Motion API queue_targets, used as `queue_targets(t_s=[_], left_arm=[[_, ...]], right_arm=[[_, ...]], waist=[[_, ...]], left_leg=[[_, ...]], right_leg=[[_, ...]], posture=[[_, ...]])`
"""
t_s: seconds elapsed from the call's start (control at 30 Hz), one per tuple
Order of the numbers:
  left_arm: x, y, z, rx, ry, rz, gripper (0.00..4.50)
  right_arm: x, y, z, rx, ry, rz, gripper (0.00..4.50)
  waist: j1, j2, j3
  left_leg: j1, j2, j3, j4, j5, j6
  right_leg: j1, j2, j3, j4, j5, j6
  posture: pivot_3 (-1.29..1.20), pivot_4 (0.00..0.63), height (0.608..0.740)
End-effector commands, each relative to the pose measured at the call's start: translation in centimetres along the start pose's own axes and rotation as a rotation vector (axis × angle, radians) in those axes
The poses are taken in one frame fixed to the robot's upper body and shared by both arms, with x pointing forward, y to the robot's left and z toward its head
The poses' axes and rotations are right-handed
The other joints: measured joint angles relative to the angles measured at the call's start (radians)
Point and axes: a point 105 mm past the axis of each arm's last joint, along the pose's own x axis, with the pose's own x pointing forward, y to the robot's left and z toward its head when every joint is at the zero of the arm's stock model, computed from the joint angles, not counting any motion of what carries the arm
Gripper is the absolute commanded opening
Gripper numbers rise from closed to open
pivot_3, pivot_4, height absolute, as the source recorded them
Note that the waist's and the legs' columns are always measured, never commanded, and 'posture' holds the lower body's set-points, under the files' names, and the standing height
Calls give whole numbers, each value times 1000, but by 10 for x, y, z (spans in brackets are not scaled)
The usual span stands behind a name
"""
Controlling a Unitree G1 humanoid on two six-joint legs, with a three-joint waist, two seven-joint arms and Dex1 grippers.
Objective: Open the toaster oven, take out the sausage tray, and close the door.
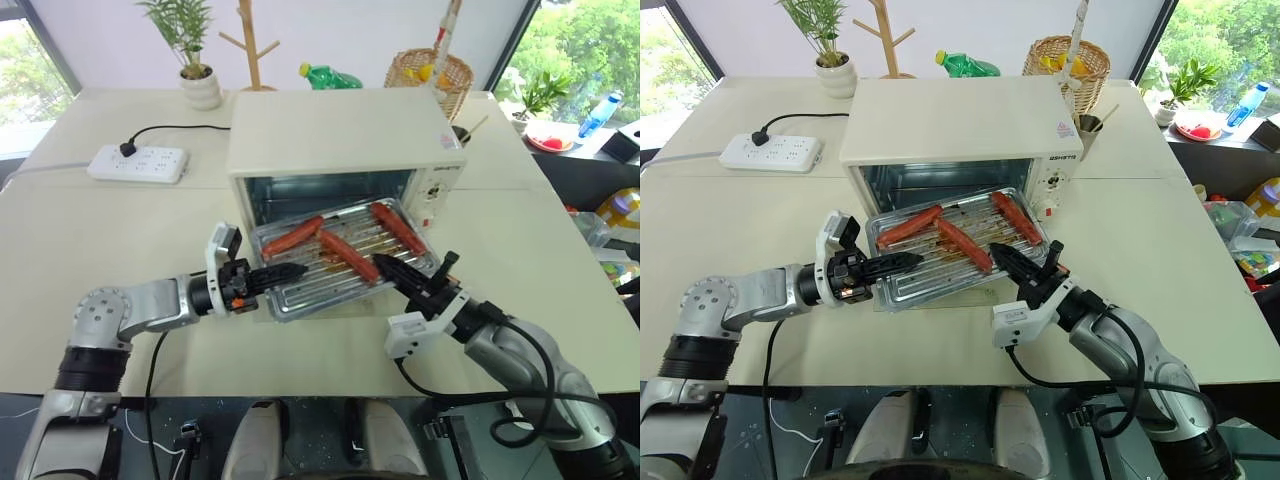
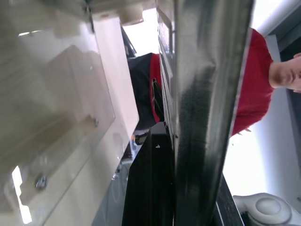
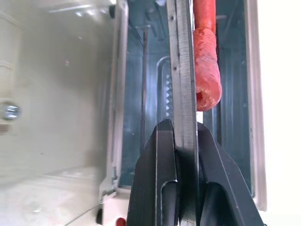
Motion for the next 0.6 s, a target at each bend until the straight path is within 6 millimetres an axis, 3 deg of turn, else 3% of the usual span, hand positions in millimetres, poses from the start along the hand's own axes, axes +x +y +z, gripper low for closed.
queue_targets(t_s=[0.03, 0.13, 0.33, 0.6], left_arm=[[-14, -18, 2, 57, -19, -50, 0], [-22, -17, 1, 53, -42, -39, 0], [-37, -17, 2, 52, -99, -33, 0], [-85, -11, -15, 24, -212, 54, 0]], right_arm=[[-6, -16, -6, -15, 19, -45, 1600], [-6, -12, -8, -41, 21, -17, 3114], [-16, -12, -12, -48, 21, -4, 3114], [-48, -15, -13, -75, -27, 7, 3114]], waist=[[-1, 0, 0], [1, 0, 0], [2, 0, 0], [-1, 1, 0]], left_leg=[[0, 0, 0, 0, 0, 0], [1, 1, 0, 0, 0, 0], [0, 1, 0, 0, 0, 0], [1, 2, 1, -1, 0, 0]], right_leg=[[0, 0, 0, 0, 0, 0], [0, 0, 0, 0, 0, 0], [0, -1, 0, 0, 0, 0], [-1, -4, 1, -1, 0, 0]], posture=[[0, 150, 740], [0, 150, 740], [0, 150, 740], [0, 150, 740]])
